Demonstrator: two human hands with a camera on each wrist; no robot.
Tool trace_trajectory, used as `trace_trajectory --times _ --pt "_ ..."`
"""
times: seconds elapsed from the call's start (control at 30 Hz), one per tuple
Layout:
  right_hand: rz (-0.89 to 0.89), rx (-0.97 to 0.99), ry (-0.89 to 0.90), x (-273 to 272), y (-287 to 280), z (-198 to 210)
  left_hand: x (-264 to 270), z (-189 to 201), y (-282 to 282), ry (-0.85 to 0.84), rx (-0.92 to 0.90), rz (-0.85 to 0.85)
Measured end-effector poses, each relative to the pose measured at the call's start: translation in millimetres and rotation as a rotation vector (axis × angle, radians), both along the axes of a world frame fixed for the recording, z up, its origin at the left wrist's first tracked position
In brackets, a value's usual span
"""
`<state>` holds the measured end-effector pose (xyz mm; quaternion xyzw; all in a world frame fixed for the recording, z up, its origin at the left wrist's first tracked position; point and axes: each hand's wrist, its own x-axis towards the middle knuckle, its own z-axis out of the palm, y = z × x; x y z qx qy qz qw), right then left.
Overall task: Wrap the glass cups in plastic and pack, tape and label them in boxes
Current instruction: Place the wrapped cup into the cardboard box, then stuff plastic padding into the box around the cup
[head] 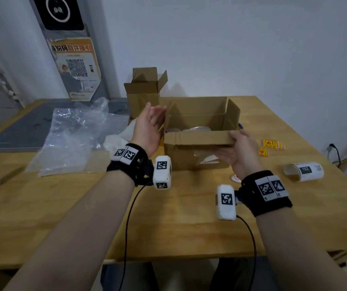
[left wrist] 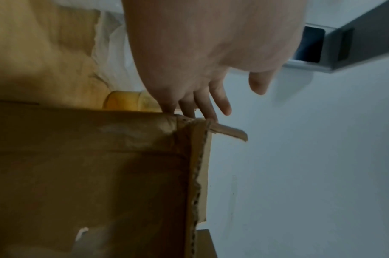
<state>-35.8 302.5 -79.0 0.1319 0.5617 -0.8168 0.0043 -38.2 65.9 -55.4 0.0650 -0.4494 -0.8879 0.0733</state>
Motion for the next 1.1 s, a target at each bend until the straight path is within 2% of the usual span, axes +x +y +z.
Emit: trace_trajectory --times 0.1,0.2,0.27,0.3,0.33,0.4,0.5,0.57,0.63,0.7,0.8,0.87,0.93,1.0,1.1 --pt "-0.053 0.026 0.016 -5.9 -6.5 1.3 -8.6 -10.5 -15.4 -0.133 -0.242 0.227" --pt "-0.047 0.039 0.014 -10.2 -6.5 -0.5 -14.6 -36.3 -47.0 -0.352 -0.776 0.438" --pt "-0.044 0.045 0.019 -12.2 -5.2 -2.0 -18.5 -55.9 -65.6 -0.566 -1.095 0.382" --pt "-0.045 0.039 0.02 -13.3 -4.8 -2.6 -18.3 -62.6 -69.9 -0.653 -1.182 0.306" --pt "-0.042 0.03 0.016 -13.9 -4.5 -1.9 -17.9 -66.8 -72.9 -0.701 -1.242 0.23" --pt "-0.028 0.01 0.0 -14.8 -4.6 0.1 -12.4 -66.9 -72.4 -0.763 -1.25 0.158" --pt "-0.007 0.015 -0.016 -14.2 -3.2 3.5 -5.4 -65.3 -68.0 -0.8 -1.207 0.281" --pt "0.01 0.041 -0.014 -10.7 -1.8 5.2 -4.1 -68.2 -71.0 -0.702 -1.091 0.388" --pt "0.023 0.089 -0.008 -7.8 -0.5 5.8 0.1 -61.9 -74.5 -0.479 -0.871 0.55" --pt "-0.003 0.179 0.013 -6.6 1.1 7.0 7.3 -40.1 -76.8 -0.301 -0.666 0.742" --pt "-0.116 0.432 0.122 -7.3 6.2 14.9 21.3 8.5 -69.3 -0.047 -0.55 0.888" --pt "-0.255 0.631 0.26 -2.9 11.5 30.1 32.9 40.8 -55.3 0.128 -0.557 0.874" --pt "-0.34 0.675 0.486 7.4 14.2 53.6 43.6 66.4 -35.4 0.296 -0.645 0.814" --pt "-0.247 0.586 0.696 22.1 12.0 81.7 51.2 82.6 -11.7 0.382 -0.765 0.708" --pt "0.084 0.586 0.744 34.5 3.5 116.3 50.2 89.0 25.3 0.419 -0.892 0.463"
